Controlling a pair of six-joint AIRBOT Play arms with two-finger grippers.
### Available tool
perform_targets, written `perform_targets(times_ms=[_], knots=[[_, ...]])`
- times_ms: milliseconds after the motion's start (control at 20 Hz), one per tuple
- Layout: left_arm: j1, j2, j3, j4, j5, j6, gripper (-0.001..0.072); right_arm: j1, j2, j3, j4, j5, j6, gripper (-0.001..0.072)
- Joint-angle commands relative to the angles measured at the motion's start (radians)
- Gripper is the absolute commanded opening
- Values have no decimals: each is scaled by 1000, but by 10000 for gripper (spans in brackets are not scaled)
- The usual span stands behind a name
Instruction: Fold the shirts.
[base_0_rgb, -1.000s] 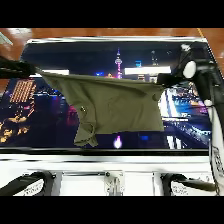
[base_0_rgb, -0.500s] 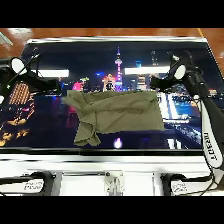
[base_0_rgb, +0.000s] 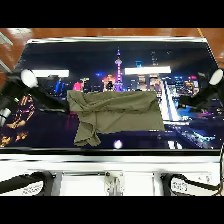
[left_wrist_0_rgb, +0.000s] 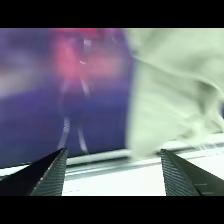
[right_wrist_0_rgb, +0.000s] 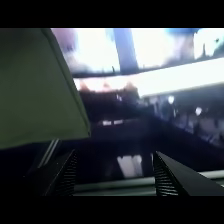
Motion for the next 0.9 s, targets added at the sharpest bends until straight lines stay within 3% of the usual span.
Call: perform_targets(times_ms=[0,200,550,600,650,700,850], knots=[[-175,18,-206,-78,182,-79,673,-80,19,-126,121,28,-77,589],[-304,-25,-307,-119,360,-140,673,-82,19,-153,137,-43,-92,589],[-354,-131,-307,-167,438,-182,670,-82,17,-153,163,-102,-103,589],[-353,-142,-307,-167,439,-182,656,-82,17,-153,163,-101,-103,589],[-351,-148,-307,-161,438,-190,530,-82,17,-153,163,-101,-103,590],[-347,-147,-306,-147,438,-201,454,-82,17,-153,163,-101,-103,590],[-317,-146,-303,-132,419,-215,438,-82,17,-153,163,-101,-102,589]])
